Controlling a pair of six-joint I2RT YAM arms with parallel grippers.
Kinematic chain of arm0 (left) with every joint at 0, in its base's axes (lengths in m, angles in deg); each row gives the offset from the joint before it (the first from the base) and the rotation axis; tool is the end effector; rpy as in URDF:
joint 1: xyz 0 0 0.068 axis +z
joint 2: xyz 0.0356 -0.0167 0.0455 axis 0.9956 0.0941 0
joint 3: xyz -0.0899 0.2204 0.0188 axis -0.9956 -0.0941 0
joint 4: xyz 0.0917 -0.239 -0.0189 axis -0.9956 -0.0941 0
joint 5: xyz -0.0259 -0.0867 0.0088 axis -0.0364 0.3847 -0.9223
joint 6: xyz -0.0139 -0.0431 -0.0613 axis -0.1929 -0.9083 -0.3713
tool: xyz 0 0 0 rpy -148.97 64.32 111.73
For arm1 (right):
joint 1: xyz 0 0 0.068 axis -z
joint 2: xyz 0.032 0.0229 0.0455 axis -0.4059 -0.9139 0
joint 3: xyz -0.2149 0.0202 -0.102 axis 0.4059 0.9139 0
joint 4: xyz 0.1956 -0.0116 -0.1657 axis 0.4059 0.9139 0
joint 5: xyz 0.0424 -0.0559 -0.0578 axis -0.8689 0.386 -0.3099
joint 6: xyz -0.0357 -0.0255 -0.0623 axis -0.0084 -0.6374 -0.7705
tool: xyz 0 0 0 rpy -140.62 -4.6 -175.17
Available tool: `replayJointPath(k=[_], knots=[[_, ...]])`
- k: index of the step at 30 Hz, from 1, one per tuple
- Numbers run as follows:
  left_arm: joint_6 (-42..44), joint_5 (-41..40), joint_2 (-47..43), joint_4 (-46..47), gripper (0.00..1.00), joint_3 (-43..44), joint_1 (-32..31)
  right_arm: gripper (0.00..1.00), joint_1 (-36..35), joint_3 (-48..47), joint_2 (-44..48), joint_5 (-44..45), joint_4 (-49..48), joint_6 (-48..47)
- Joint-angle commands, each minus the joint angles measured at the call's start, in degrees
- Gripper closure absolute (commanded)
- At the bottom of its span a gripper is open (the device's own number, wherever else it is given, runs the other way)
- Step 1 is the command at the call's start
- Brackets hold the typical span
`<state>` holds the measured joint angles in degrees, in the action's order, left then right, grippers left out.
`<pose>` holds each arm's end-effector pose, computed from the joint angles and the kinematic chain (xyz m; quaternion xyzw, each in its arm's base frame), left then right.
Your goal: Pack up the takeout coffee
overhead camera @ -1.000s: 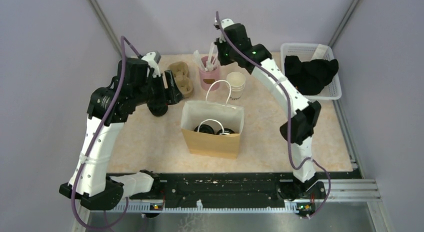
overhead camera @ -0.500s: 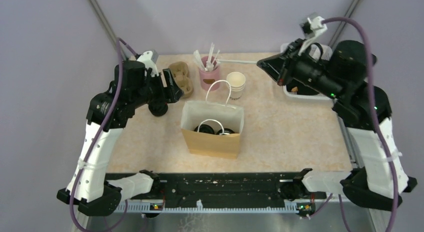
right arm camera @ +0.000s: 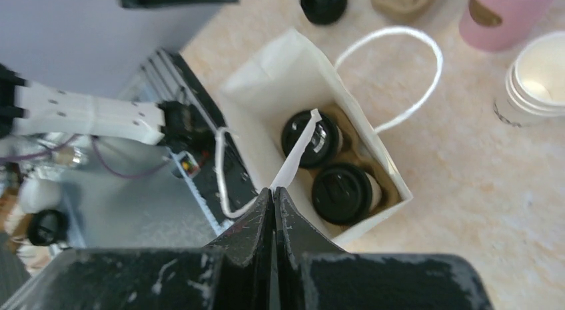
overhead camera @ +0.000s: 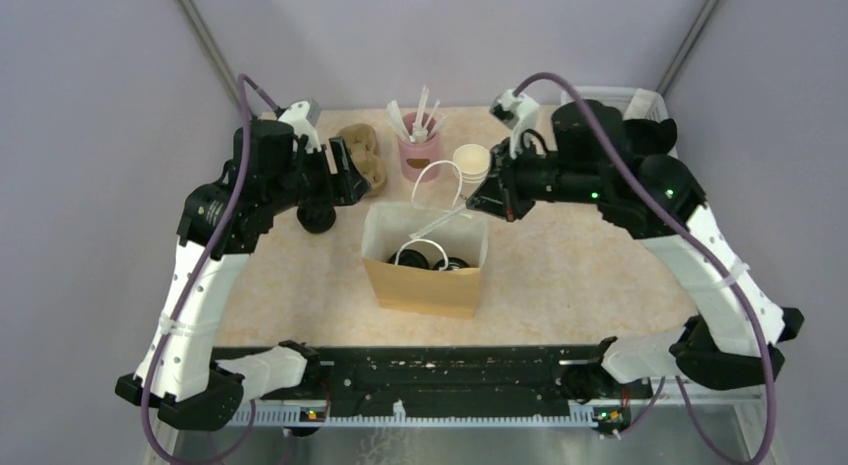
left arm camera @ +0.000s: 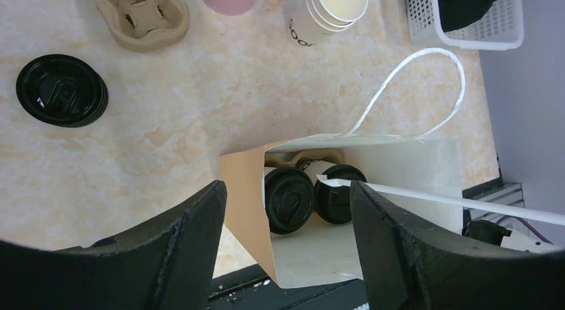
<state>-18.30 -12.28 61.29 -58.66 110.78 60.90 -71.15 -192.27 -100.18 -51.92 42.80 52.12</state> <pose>0.1989 -0.0920 0.4245 0.0019 0.8739 -0.2289 0.4289 0.1500 0.1884 0.4699 -0.2975 0.7724 0.3859 0.4074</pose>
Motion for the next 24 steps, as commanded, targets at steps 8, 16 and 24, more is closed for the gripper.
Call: replayJointPath(k=[8,16,24], knots=[[0.1,-1.7,-0.9,0.08,0.26,1.89,0.0,1.0,-9.09,-1.91,-8.41,21.28,1.15,-5.77],[0.01,-2.94,-1.43,-1.43,0.25,2.71,-0.02,1.0,-10.19,0.41,-13.18,22.49,-2.64,-9.11],[0.6,-3.31,-1.13,-2.2,0.25,4.01,0.02,1.0,-10.28,-2.66,-20.78,22.06,1.22,-10.56]])
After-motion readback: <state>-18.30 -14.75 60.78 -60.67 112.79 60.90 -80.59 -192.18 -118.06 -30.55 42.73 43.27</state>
